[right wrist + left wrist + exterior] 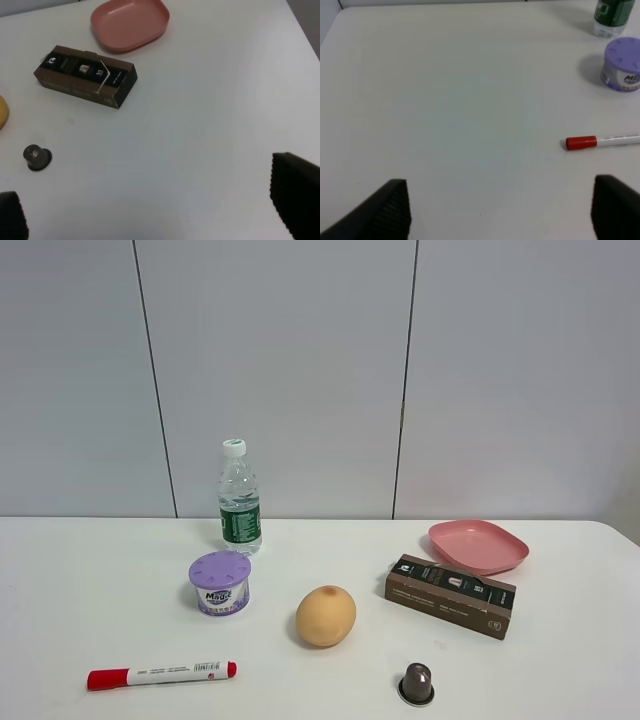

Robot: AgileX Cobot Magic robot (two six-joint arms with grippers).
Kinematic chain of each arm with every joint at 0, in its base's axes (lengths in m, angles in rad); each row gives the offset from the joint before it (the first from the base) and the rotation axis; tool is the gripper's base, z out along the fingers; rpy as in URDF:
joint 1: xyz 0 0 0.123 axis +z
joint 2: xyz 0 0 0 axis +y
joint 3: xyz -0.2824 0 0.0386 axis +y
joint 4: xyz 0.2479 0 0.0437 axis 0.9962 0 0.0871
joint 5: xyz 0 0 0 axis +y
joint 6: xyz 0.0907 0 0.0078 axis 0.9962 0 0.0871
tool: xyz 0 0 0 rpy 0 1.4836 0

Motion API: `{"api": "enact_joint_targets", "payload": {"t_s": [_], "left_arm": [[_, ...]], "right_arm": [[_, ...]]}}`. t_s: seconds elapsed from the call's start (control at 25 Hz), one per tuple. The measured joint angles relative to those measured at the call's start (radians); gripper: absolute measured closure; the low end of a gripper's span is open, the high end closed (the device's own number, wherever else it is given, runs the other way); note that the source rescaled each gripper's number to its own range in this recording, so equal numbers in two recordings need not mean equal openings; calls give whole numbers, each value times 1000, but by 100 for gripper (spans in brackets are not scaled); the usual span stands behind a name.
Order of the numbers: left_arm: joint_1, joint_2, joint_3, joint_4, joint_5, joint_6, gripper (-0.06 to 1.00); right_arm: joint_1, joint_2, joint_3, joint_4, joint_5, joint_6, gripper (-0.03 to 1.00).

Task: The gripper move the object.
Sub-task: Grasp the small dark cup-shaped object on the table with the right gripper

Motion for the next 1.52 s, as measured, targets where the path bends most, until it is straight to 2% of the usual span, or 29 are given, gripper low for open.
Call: {"api": "enact_joint_targets", "payload": {"t_s": [1.52], "left_arm": [[0,0,0,0,0,0,-6]], "right_arm": [[0,0,0,0,0,0,-3]]}}
